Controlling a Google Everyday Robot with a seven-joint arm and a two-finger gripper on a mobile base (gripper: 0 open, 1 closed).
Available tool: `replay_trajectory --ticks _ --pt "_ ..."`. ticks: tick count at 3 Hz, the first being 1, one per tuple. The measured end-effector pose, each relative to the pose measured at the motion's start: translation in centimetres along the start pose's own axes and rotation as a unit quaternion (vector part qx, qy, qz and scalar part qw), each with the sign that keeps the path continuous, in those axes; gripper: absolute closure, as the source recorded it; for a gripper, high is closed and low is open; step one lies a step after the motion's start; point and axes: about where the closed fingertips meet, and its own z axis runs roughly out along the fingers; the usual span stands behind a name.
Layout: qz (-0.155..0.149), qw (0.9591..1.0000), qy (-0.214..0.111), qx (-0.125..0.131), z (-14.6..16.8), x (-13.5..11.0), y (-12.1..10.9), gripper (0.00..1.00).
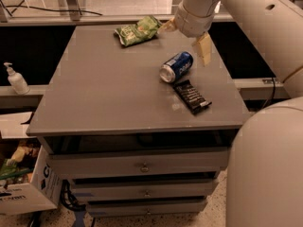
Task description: Place pepsi can upright
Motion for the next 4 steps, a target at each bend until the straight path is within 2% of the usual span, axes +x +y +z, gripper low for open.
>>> replay_trajectory --ticks 2,4 --pt "-0.015 0.9999 0.002 0.0 0.7 0.0 -0.2 0.0" --pt "-0.046 0.9989 0.012 -0.007 2.7 2.4 -0.3 0.0"
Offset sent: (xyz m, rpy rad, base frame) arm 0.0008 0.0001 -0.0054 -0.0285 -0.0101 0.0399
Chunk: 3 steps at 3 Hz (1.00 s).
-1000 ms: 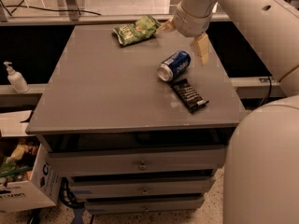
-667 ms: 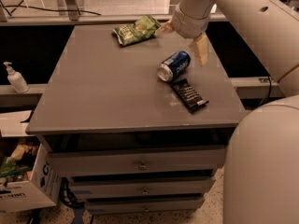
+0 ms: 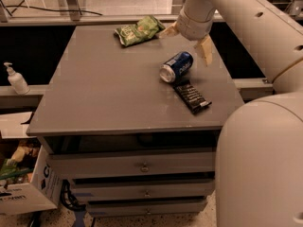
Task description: Place pepsi can upright
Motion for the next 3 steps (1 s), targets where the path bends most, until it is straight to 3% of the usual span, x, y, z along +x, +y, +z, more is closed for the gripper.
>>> replay_trajectory --ticks 2,3 --pt "0.004 0.9993 0.008 -0.036 2.0 1.4 1.1 0.0" --pt "0.009 0.9989 -0.003 -0.045 2.5 0.7 1.5 0.0"
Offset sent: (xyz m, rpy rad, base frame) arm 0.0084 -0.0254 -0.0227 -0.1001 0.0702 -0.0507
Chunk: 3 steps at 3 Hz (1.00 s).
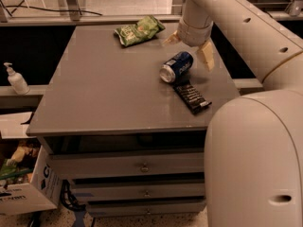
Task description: Place pepsi can upright
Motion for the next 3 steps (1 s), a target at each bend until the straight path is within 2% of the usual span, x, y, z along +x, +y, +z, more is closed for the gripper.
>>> replay_trajectory --ticks 2,3 --pt "-0.021 0.9991 -0.037 0.003 1.1 -3.5 -0.5 0.0" --pt "-0.044 0.9985 -0.033 -0.004 1.6 -4.3 -1.2 0.18"
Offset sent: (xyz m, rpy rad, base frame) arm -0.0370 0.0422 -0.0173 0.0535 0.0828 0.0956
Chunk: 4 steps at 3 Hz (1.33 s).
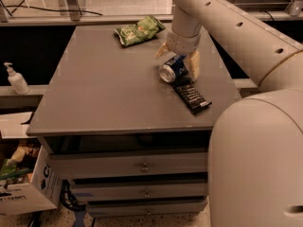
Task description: Place pepsi can upright
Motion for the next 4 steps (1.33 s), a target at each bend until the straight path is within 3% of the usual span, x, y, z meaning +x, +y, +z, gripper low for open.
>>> replay_trajectory --ticks 3,4 --pt "-0.044 0.9984 0.037 -0.002 -0.9 1.6 -1.5 0.88" --pt "-0.076 0.9961 0.043 0.015 -2.5 1.6 -2.3 1.0"
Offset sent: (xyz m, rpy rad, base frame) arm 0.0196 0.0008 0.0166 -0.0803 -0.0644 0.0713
